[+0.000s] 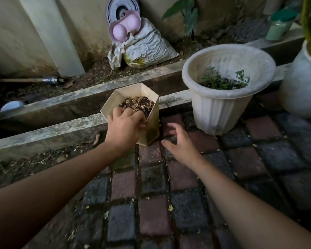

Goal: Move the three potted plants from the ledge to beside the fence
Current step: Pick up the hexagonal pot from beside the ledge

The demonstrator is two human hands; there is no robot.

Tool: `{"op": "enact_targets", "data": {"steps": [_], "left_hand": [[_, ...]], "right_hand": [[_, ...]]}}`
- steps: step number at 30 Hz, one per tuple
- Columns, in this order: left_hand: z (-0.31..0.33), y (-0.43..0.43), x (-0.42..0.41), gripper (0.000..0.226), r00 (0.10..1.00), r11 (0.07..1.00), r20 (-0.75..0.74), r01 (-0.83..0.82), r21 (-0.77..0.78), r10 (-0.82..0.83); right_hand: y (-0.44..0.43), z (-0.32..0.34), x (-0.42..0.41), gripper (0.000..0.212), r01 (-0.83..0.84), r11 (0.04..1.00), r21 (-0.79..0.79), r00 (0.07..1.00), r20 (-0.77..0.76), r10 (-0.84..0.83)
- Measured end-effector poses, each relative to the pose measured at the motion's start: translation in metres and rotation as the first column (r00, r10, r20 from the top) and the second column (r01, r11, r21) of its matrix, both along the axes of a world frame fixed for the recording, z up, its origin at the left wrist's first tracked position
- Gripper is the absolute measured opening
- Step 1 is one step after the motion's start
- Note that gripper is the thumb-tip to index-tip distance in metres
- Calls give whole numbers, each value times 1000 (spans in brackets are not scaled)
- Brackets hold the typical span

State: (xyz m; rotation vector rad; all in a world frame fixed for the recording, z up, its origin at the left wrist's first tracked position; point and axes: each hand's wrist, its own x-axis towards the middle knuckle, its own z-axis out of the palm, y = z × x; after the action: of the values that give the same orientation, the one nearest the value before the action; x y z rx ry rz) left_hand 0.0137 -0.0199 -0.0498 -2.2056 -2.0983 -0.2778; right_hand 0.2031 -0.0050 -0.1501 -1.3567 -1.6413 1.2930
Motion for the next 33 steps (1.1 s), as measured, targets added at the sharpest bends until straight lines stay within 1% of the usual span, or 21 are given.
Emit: {"op": "enact_targets", "data": {"steps": [2, 4, 6, 8, 9, 10, 12, 14, 15, 16, 17, 19, 21, 22, 24, 25, 27, 30, 33], "left_hand": [[1, -8, -8, 16, 997, 998, -36, 66, -10, -66], [-1, -17, -26, 20, 984, 986, -62, 167, 16, -166], [-7, -26, -51, 25, 957, 954, -73, 287, 91, -281], [-14, -36, -72, 16, 922, 911, -76, 388, 139, -380], [-17, -41, -80, 13, 922, 910, -58, 387, 147, -383], [-21, -44, -87, 13, 936, 922, -29, 351, 161, -351], [-26, -50, -94, 14, 965, 953, 39, 249, 171, -259], [-32, -55, -95, 20, 968, 974, 160, 169, 151, -192], [-35, -60, -92, 17, 952, 979, 250, 141, 147, -175], [-39, -65, -87, 17, 919, 981, 358, 113, 157, -163], [-45, -71, -79, 21, 867, 983, 477, 73, 171, -147], [-59, -81, -58, 40, 697, 982, 711, -49, 181, -96], [-73, -85, -35, 65, 504, 975, 862, -155, 160, -61], [-80, -84, -25, 77, 439, 972, 897, -182, 146, -53], [-90, -77, -11, 98, 376, 969, 925, -204, 139, -54], [-94, -73, -5, 105, 350, 966, 935, -221, 134, -50], [-98, -65, 4, 115, 287, 954, 958, -280, 112, -28], [-100, -58, 12, 127, 232, 930, 973, -358, 79, 6], [-110, -53, 8, 142, 170, 944, 985, -324, 52, 4]], "right_hand": [[-3, 0, -3, 65, 22, 999, -35, 999, -37, -24], [-4, -1, -7, 67, 27, 998, -56, 996, -78, -31], [-6, -4, -11, 79, -18, 997, -80, 987, -158, 5], [-9, -8, -13, 95, -110, 990, -89, 961, -263, 83], [-10, -9, -14, 102, -148, 986, -80, 945, -304, 118], [-12, -9, -16, 107, -163, 984, -70, 936, -327, 132], [-15, -7, -20, 115, -135, 989, -60, 939, -326, 108], [-17, -6, -24, 119, -84, 996, -36, 959, -274, 71], [-18, -7, -27, 118, -61, 998, -27, 963, -264, 52], [-18, -8, -28, 117, -43, 999, -29, 962, -271, 33], [-17, -9, -29, 117, -33, 999, -40, 957, -291, 20], [-13, -11, -29, 120, -43, 996, -73, 940, -341, 16], [-8, -13, -29, 124, -76, 994, -84, 929, -369, 40], [-5, -14, -29, 126, -89, 992, -85, 926, -375, 51], [0, -17, -29, 127, -115, 989, -91, 915, -398, 70], [2, -19, -29, 127, -132, 986, -97, 907, -413, 81], [3, -22, -28, 125, -159, 982, -104, 895, -435, 99], [4, -29, -25, 115, -170, 980, -100, 894, -434, 110], [5, -35, -23, 108, -190, 977, -99, 904, -406, 134]]}}
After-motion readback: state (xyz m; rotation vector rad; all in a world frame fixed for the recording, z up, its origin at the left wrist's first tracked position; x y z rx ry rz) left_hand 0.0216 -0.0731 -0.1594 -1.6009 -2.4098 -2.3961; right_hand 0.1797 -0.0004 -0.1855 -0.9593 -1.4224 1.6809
